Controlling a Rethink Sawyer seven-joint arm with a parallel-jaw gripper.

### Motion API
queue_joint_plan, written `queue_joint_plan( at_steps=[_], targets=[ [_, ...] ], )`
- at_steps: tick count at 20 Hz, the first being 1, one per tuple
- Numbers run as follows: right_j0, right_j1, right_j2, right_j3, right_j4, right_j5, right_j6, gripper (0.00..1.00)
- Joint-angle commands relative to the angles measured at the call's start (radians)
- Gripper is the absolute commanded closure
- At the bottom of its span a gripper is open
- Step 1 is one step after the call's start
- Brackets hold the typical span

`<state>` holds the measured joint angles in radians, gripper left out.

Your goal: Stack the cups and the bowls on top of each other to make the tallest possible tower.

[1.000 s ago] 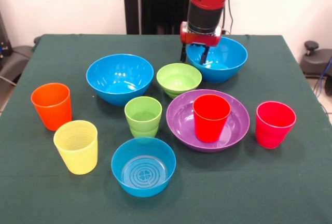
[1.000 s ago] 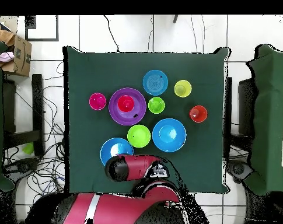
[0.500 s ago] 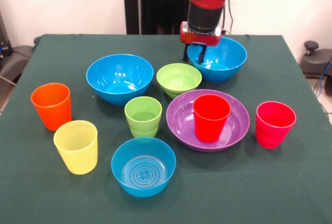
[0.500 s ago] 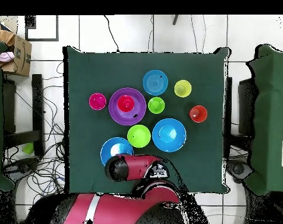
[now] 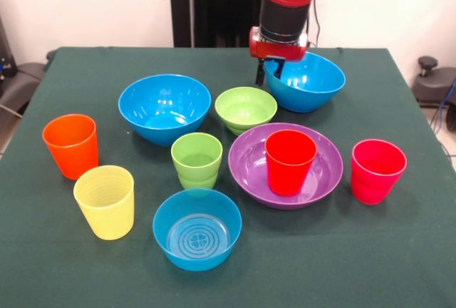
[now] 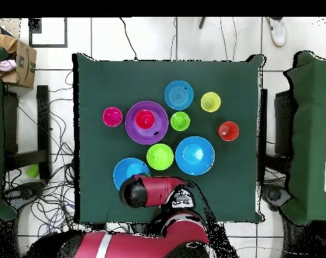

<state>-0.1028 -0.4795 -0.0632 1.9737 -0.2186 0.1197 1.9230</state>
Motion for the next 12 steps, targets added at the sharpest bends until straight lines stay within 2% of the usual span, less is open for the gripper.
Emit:
queue_joint_plan(
  at_steps=[1, 5, 12],
  targets=[
    [-0.001, 0.045, 0.082, -0.026, -0.023, 0.032, 0.067, 1.00],
    [-0.047, 0.007, 0.140, 0.019, -0.020, 0.056, 0.054, 1.00],
    [-0.088, -0.167, 0.272, 0.184, 0.059, 0.179, 0.089, 1.00]
  ],
)
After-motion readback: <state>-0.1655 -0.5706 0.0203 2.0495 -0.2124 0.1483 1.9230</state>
